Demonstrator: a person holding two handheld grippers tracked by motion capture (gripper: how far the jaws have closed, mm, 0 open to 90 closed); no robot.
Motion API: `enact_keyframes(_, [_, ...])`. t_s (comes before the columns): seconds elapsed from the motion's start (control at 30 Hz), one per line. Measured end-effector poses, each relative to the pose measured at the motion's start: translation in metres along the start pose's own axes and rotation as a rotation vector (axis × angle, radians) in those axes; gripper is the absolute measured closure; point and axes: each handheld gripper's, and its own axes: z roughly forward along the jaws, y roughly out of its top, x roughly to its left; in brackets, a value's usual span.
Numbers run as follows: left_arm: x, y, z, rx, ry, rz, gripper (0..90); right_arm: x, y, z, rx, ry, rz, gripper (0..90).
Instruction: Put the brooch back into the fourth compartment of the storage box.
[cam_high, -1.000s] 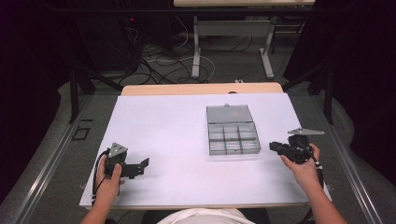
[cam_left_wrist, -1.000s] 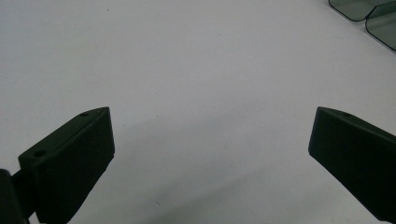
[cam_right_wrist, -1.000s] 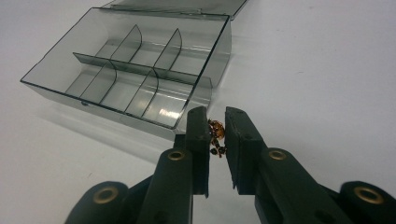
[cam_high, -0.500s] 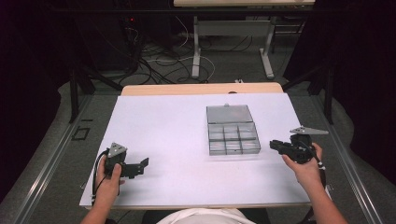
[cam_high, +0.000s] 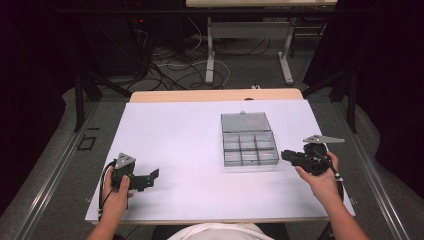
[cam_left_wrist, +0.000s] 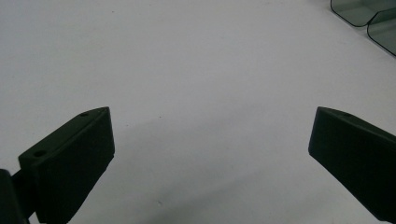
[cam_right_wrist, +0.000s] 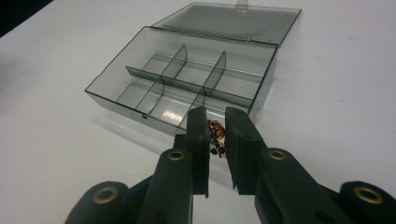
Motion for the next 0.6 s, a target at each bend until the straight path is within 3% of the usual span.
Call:
enact_keyframes(0.33, [0.001, 0.000, -0.001, -0.003, 0.005, -0.007, 0.5, 0.019, 0.007, 0.014, 0.023, 0.057, -0.052, 80.6])
enact_keyframes(0.6, [0.001, 0.000, -0.001, -0.010, 0.009, -0.017, 0.4, 0.031, 0.012, 0.024, 0.040, 0.086, -0.063, 80.6])
